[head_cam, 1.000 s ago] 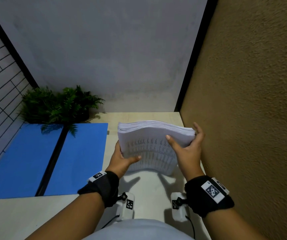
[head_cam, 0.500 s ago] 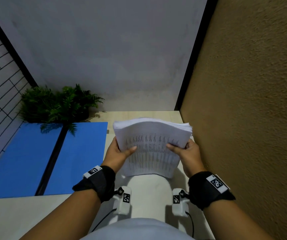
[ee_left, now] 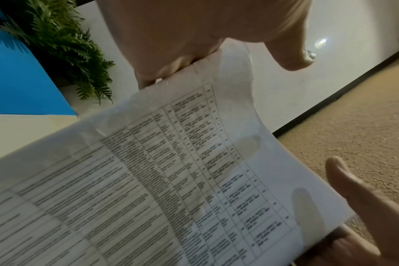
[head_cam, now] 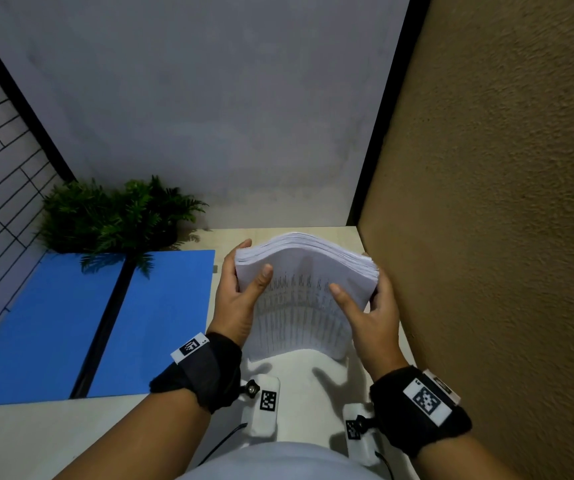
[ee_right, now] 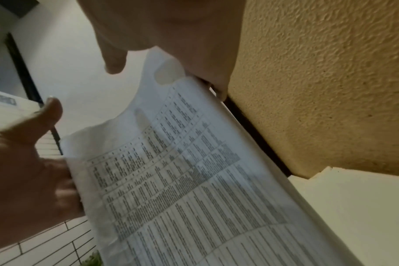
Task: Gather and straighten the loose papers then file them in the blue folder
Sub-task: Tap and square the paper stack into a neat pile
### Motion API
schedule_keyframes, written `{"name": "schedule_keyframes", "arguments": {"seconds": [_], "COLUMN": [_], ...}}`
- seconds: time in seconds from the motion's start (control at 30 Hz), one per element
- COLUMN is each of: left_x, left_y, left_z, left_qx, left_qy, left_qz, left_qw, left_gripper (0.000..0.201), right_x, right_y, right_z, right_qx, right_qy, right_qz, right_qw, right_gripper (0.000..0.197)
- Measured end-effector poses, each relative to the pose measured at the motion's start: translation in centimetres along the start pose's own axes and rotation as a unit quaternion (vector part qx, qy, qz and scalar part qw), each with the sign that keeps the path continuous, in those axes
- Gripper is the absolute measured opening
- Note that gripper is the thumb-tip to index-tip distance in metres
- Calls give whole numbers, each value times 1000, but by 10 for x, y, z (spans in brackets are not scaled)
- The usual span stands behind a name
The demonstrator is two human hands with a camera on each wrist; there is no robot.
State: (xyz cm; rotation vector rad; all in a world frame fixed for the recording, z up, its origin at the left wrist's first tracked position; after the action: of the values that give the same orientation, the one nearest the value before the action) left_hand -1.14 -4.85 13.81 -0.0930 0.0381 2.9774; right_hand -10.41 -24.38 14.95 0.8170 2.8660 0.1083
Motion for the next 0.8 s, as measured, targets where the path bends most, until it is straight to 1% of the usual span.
{"name": "schedule_keyframes", "arguments": {"seconds": [0.07, 0.1, 0.13, 0.2, 0.23, 0.27, 0.3, 0.37, 0.43, 0.53, 0.57, 0.63, 0.67, 0.73, 0.8], "left_x": [2, 3, 4, 4, 3, 1, -2, -7, -10, -7, -6, -3, -2, -2, -3], "left_y": [1, 2, 4, 5, 4, 2, -1, -3, -3, 0, 1, 2, 2, 2, 3], "left_z": [0, 1, 3, 9, 13, 15, 16, 17, 16, 20, 21, 21, 20, 19, 19], "left_qx": [7, 10, 14, 12, 4, -2, -1, 13, 25, 16, 12, -3, -11, -10, -11], "left_qy": [6, 7, 8, 12, 11, 8, 0, -22, -33, -25, -22, -21, -21, -18, -17], "left_qz": [1, 2, 4, 29, 57, 88, 114, 141, 142, 125, 118, 107, 104, 97, 84], "left_qw": [1000, 1000, 1000, 999, 998, 996, 993, 990, 989, 992, 993, 994, 994, 995, 996], "left_gripper": [92, 89, 83, 64, 52, 41, 32, 20, 18, 26, 29, 32, 32, 33, 37], "right_x": [1, 1, 2, 4, 4, 3, 1, -3, -5, -5, -6, -8, -8, -7, -9], "right_y": [0, 0, 0, 2, 2, 3, 3, 1, -2, 2, 1, -3, -3, 1, 0], "right_z": [-1, 0, 0, -6, -9, -10, -10, -8, -7, -9, -8, -6, -7, -8, -7], "right_qx": [7, 9, 19, 76, 115, 142, 154, 143, 143, 171, 177, 168, 169, 182, 180], "right_qy": [-12, -17, -28, -83, -119, -147, -155, -125, -111, -128, -130, -120, -120, -129, -127], "right_qz": [3, 3, 2, 2, 4, 6, 8, 22, 37, 11, 13, 36, 37, 15, 26], "right_qw": [1000, 1000, 999, 994, 986, 979, 976, 982, 983, 977, 976, 978, 978, 975, 975], "right_gripper": [70, 73, 79, 88, 85, 76, 65, 50, 45, 38, 35, 33, 33, 30, 31]}}
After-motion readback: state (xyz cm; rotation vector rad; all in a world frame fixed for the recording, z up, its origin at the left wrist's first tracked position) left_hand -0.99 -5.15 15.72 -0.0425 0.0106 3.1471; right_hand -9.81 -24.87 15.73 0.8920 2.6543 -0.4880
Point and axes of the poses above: each hand's wrist, its own x-axis away from the middle knuckle, its own y-axis out of the palm, z = x × y, the point moved 5 cm from there along -x, towards the middle knuckle, and after that the axes turned 6 degrees about -x, right-handed, at the moved point
